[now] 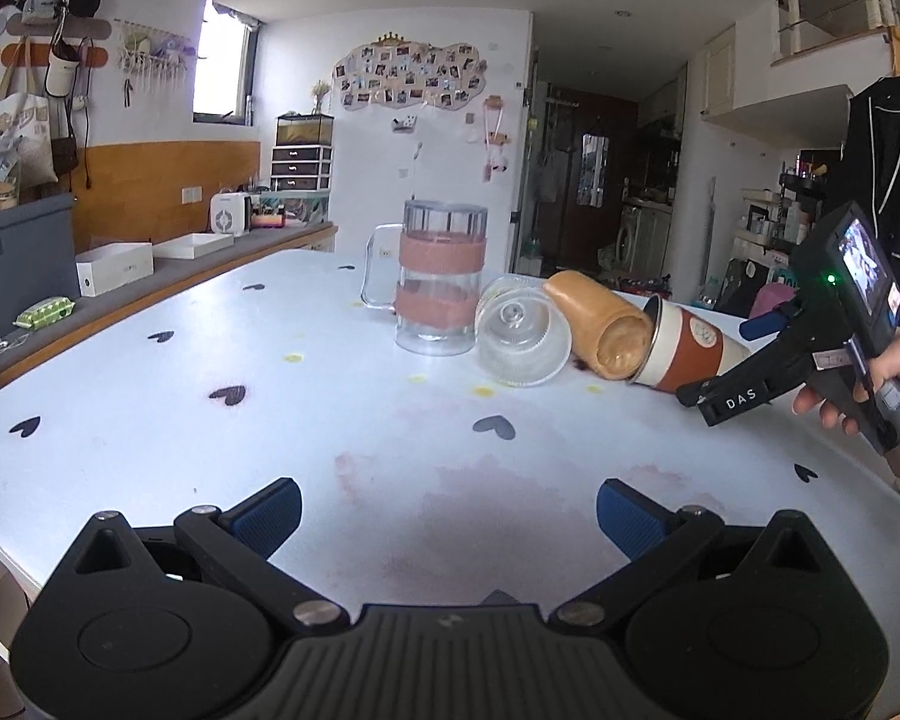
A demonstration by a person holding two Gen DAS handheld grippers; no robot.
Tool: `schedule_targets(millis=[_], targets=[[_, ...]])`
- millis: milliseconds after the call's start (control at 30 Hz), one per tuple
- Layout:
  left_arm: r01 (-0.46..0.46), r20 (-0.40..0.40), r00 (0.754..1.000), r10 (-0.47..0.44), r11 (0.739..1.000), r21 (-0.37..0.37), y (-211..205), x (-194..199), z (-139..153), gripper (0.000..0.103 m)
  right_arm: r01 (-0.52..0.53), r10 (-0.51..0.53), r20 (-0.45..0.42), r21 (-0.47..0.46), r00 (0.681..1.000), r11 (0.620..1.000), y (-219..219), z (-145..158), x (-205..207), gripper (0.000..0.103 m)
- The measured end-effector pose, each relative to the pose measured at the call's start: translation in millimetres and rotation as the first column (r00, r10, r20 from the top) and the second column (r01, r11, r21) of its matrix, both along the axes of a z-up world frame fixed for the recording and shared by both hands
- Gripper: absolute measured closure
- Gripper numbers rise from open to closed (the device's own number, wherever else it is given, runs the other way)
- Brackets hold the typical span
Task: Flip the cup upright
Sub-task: 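Move the right tool to the tipped brown-sleeved cup and grasp its base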
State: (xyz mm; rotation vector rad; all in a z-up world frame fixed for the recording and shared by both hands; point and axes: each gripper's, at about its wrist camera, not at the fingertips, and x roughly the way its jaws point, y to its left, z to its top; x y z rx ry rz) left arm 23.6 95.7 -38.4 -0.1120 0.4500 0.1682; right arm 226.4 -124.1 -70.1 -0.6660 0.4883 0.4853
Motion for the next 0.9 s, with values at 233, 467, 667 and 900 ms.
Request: schedule_targets(millis=[233, 467, 667, 900], targets=[[0.005, -0.012, 1.000, -0.005, 1.000, -0.003, -0.3, 5.2, -5.0, 0.000, -0.027, 0.027, -0.035, -0.021, 0.999, 0.999, 2.2, -6.7, 5.1, 0.000], [0.014, -0.010, 1.000, -0.014, 1.000, -0.001, -6.6, 3.3, -3.4, 0.000, -0.100, 0.109, -0.113, 0.085, 0.988, 0.991, -13.7, 11.6, -15.8, 0.001], [0.019, -0.006, 1.000, -0.019, 1.000, 0.007, -10.6, 0.2, -0.1, 0.000, -0.159, 0.191, -0.150, 0.201, 0.970, 0.967, -24.5, 23.7, -19.0, 0.007], [0.025, -0.005, 1.000, -0.025, 1.000, 0.014, -13.3, 2.3, 0.6, 0.000, -0.007, 0.035, -0.158, 0.174, 0.987, 0.985, -23.1, 3.9, 7.7, 0.004]])
